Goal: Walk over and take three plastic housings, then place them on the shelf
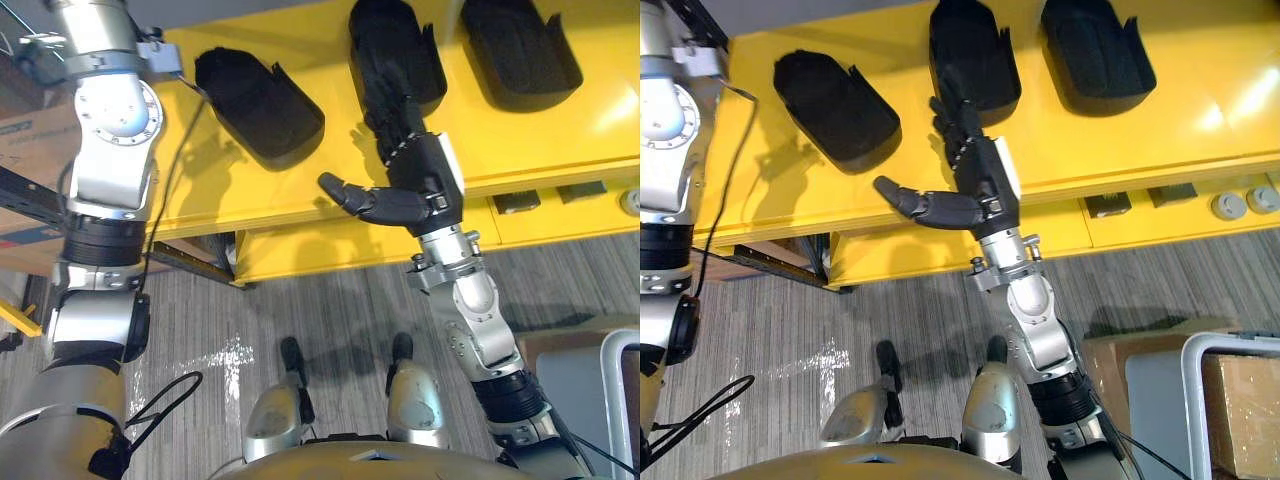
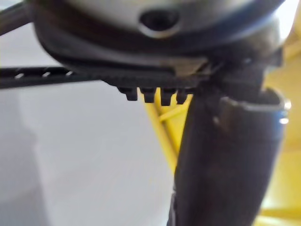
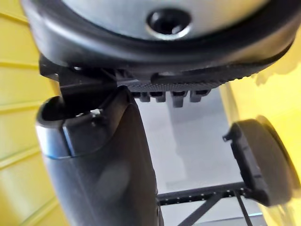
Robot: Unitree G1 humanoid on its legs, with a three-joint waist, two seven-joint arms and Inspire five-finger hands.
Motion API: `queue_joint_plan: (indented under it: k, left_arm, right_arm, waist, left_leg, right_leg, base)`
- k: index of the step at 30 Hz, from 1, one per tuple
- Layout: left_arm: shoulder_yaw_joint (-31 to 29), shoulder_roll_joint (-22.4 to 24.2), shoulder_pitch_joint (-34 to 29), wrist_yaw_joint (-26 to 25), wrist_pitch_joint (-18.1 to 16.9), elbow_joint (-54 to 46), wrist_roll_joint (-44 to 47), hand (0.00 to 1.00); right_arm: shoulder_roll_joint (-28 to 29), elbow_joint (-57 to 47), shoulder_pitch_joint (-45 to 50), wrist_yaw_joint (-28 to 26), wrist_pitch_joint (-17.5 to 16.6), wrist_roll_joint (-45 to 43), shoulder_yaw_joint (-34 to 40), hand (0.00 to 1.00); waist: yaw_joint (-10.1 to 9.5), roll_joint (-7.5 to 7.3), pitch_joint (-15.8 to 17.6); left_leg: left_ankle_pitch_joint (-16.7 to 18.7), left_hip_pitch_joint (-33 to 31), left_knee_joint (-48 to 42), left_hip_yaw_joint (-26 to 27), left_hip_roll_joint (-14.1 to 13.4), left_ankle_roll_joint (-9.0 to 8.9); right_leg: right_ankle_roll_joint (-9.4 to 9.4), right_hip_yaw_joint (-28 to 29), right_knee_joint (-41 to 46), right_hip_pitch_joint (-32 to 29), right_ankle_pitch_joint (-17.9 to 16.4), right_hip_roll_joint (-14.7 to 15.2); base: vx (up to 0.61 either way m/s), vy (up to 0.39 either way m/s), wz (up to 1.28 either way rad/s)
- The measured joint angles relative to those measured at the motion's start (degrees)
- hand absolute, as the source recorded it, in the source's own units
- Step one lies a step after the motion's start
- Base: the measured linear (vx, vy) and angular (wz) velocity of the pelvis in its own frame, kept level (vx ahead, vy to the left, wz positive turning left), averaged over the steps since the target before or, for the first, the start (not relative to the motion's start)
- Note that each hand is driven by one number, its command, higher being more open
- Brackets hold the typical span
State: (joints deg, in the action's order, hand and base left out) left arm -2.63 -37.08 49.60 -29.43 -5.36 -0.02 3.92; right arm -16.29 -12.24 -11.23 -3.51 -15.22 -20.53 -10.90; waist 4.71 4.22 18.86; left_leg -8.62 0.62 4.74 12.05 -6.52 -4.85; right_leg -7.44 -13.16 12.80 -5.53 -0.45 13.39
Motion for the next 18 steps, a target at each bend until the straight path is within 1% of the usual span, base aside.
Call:
queue_joint_plan:
  k: [1, 2, 3, 4, 5, 6, 8, 10, 11, 14, 16, 18]
  left_arm:
    - [-2.52, 0.25, -4.98, -0.03, -0.25, -2.91, 0.00, 1.00]
    - [-3.61, 0.63, -8.13, 0.13, -0.59, -4.49, 0.00, 1.00]
    - [-5.76, 2.23, -14.96, 0.88, -1.07, -8.04, 0.03, 1.00]
    - [-7.47, 5.32, -21.85, 2.26, -1.44, -11.30, 0.08, 1.00]
    - [-7.95, 7.31, -25.21, 2.87, -1.72, -12.64, 0.16, 1.00]
    - [-8.22, 11.30, -31.52, 4.36, -1.85, -14.96, 0.51, 1.00]
    - [-8.09, 17.25, -40.24, 6.72, -1.85, -16.39, 0.64, 1.00]
    - [-6.16, 22.74, -48.89, 8.75, -1.09, -16.36, 2.21, 1.00]
    - [-4.39, 24.50, -52.54, 10.34, -0.21, -16.34, 3.05, 1.00]
    - [-0.89, 25.83, -56.42, 13.74, 0.76, -16.32, 5.23, 1.00]
    - [0.13, 26.02, -57.03, 16.84, 0.75, -16.32, 7.30, 1.00]
    - [0.50, 26.07, -56.96, 18.66, 0.52, -16.32, 7.58, 1.00]
  right_arm:
    - [-0.65, -0.02, 0.90, -0.18, 0.00, 0.00, 1.14, 1.00]
    - [-0.81, -0.04, 1.54, -0.31, 0.00, 0.02, 1.80, 1.00]
    - [-1.18, -0.04, 2.69, -0.67, 0.01, 0.13, 3.18, 1.00]
    - [-1.53, -0.04, 3.85, -1.26, 0.00, 0.14, 4.89, 1.00]
    - [-1.62, -0.03, 4.43, -1.41, 0.02, 0.14, 5.72, 1.00]
    - [-1.60, -0.03, 5.38, -1.90, 0.02, 0.17, 7.31, 1.00]
    - [-1.56, 0.07, 6.28, -2.27, 0.02, 2.15, 8.78, 1.00]
    - [-1.33, 0.50, 6.57, -3.18, 0.08, 2.29, 8.89, 1.00]
    - [-1.31, 0.91, 6.65, -3.80, 0.07, 2.28, 8.93, 1.00]
    - [-1.32, 3.12, 6.12, -4.81, 0.02, 2.39, 8.79, 1.00]
    - [-1.33, 6.38, 5.45, -4.57, 0.07, 4.24, 8.78, 1.00]
    - [-1.39, 9.05, 5.18, -4.37, 0.10, 4.51, 8.73, 1.00]
  waist:
    - [0.09, 0.02, -2.00]
    - [0.06, 0.00, -2.97]
    - [-0.07, -0.04, -4.47]
    - [-0.69, -0.17, -5.55]
    - [-1.22, -0.30, -6.27]
    - [-1.75, -0.65, -7.04]
    - [-2.90, -1.37, -7.56]
    - [-3.74, -2.32, -8.10]
    - [-4.44, -2.84, -8.40]
    - [-5.59, -3.36, -8.70]
    - [-6.28, -3.22, -8.82]
    - [-6.23, -2.82, -9.28]
  left_leg:
    - [0.28, 0.42, 0.00, -0.37, 0.00, -0.18]
    - [0.35, 0.73, 0.01, -0.65, 0.00, -0.23]
    - [0.61, 1.44, 0.01, -1.26, -0.03, -0.37]
    - [0.79, 2.08, 0.02, -1.82, -0.03, -0.43]
    - [0.84, 2.08, 0.02, -2.07, -0.02, -0.45]
    - [0.84, 2.07, 0.03, -2.92, -0.02, -0.45]
    - [0.83, 2.12, 0.06, -3.98, 0.00, -0.46]
    - [0.75, 2.04, 0.10, -5.36, 0.09, -0.47]
    - [0.67, 2.01, 0.15, -6.01, 0.15, -0.56]
    - [0.62, 1.63, 0.32, -7.60, 0.29, -0.61]
    - [0.48, 1.41, 0.33, -7.98, 0.33, -0.48]
    - [0.12, 0.32, 0.34, -8.56, 0.37, -0.29]
  right_leg:
    - [-0.15, -0.59, -0.85, 1.12, 0.09, 0.00]
    - [-0.19, -0.99, -1.31, 1.91, 0.11, -0.01]
    - [-0.26, -1.87, -2.26, 3.51, 0.15, -0.05]
    - [-0.36, -2.66, -3.12, 5.10, 0.19, -0.08]
    - [-0.44, -3.01, -3.47, 5.43, 0.24, -0.09]
    - [-0.71, -4.10, -4.46, 6.53, 0.42, -0.15]
    - [-0.86, -5.42, -5.68, 8.02, 0.53, -0.22]
    - [-1.02, -6.96, -6.77, 9.52, 0.64, -0.31]
    - [-1.15, -7.39, -7.25, 10.20, 0.71, -0.43]
    - [-1.29, -8.65, -8.03, 11.29, 0.62, -0.59]
    - [-1.36, -8.94, -8.42, 11.79, 0.57, -0.71]
    - [-1.37, -9.33, -9.30, 11.69, 0.59, -1.01]
  base:
    - [0.07, 0.010, 0.14]
    - [0.08, 0.005, 0.22]
    - [0.07, 0.001, 0.29]
    - [0.06, 0.001, 0.28]
    - [0.03, 0.001, 0.32]
    - [0.00, -0.002, 0.30]
    - [-0.03, -0.002, 0.34]
    - [-0.05, -0.002, 0.36]
    - [-0.05, -0.004, 0.31]
    - [-0.05, -0.006, 0.32]
    - [-0.07, -0.006, 0.23]
    - [-0.05, -0.008, 0.23]
